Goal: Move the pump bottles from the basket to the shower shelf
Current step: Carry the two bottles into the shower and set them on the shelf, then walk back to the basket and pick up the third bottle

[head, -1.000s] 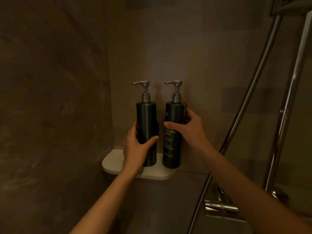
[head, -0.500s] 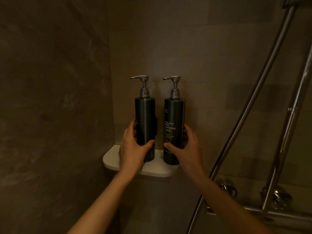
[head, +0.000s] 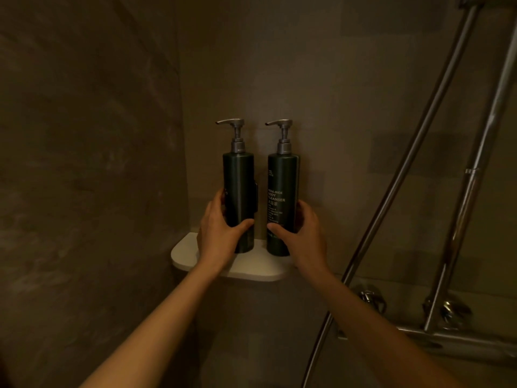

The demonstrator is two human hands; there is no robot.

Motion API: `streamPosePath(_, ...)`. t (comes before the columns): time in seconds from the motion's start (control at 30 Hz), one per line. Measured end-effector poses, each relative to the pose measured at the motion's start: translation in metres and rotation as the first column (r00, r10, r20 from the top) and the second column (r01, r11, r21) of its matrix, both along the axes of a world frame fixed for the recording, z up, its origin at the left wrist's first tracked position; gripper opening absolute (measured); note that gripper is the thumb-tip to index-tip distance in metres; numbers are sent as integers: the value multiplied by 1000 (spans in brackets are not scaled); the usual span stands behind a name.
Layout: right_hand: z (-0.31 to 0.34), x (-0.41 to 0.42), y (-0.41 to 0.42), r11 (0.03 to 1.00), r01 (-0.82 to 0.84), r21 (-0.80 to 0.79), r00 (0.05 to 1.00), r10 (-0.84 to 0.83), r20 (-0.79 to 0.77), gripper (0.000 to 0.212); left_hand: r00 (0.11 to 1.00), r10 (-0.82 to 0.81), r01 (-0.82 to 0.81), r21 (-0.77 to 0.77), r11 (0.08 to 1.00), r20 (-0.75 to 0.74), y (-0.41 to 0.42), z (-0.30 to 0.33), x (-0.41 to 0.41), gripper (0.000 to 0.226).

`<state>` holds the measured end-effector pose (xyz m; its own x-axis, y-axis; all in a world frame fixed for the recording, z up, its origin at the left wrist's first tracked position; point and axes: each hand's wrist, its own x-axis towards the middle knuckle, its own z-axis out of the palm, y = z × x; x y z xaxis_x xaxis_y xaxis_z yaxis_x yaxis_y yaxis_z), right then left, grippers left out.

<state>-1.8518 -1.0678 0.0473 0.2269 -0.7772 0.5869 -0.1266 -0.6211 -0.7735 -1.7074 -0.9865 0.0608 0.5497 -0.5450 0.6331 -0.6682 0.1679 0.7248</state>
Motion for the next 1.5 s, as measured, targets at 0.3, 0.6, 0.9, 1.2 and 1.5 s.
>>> streamPosePath(0.3,9,-32,15,1000,12,0,997,-12,-74,65,976,133,-164,183,969,173,44,-1,-23,76)
streamPosePath(0.6,-68,-98,72,930,-15,-367,972,-73,-224,30,844,265,-439,316,841,467,115,-67,-105,52)
streamPosePath(0.9,-182,-184,133,947,-240,-214,814,76,-575,31,840,286,-526,564,636,461,199,-203,-212,51)
streamPosePath(1.2,-274,-230,230,839,-541,64,465,362,-808,39,815,465,-504,819,275,346,337,-295,-291,51)
streamPosePath(1.5,-305,-175,344,576,-787,221,161,538,-827,41,637,697,-487,873,33,330,474,-316,-297,52)
